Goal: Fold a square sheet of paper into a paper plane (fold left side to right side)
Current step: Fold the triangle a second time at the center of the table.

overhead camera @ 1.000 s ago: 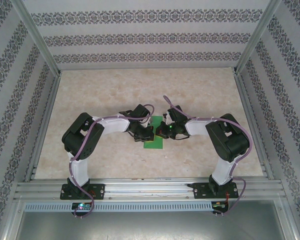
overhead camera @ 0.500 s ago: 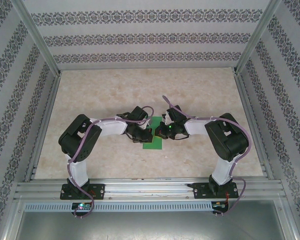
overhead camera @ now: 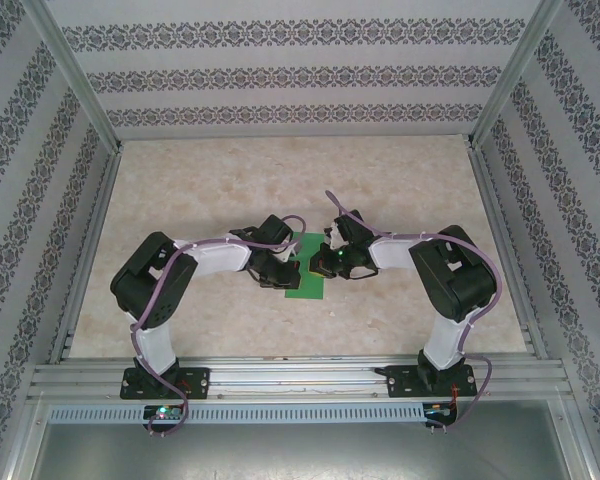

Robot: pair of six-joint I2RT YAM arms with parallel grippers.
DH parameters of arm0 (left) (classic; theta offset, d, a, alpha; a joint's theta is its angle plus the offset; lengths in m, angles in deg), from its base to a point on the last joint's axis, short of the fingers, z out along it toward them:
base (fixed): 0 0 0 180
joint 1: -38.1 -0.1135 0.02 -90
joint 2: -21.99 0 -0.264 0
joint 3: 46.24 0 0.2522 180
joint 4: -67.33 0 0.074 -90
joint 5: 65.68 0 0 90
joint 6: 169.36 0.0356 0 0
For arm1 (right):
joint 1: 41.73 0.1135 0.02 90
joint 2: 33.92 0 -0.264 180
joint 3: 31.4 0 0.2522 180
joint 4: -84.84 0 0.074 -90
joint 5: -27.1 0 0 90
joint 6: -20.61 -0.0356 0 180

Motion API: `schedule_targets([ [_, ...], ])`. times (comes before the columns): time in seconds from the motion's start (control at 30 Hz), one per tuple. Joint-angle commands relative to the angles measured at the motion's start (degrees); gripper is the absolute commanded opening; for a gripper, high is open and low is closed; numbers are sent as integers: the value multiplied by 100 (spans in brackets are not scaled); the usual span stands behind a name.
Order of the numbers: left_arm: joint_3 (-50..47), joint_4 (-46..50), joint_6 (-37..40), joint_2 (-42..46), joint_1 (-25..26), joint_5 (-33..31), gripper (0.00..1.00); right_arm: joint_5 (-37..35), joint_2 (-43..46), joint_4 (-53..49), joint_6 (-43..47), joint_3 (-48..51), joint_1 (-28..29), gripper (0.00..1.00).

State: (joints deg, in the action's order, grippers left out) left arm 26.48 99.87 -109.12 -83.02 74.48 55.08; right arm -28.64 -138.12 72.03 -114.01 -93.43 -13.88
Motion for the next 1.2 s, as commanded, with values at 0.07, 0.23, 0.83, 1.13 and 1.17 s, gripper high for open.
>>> schedule_targets([
  [0.07,-31,366,163,405,36,-30,6,-561,-362,-696,147,116,-70,0],
  [0.23,-111,131,130,504,38,269,6,-554,-390,-694,147,114,-70,0],
  [0.83,-298,-252,-70,77,80,-76,5,-560,-410,-693,140,160,-61,0],
  [1.13,-428,-244,-173,87,71,-219,5,-587,-445,-738,155,178,-70,0],
  [1.17,-444,-236,-171,98,71,-248,5,-595,-451,-742,155,178,-70,0],
])
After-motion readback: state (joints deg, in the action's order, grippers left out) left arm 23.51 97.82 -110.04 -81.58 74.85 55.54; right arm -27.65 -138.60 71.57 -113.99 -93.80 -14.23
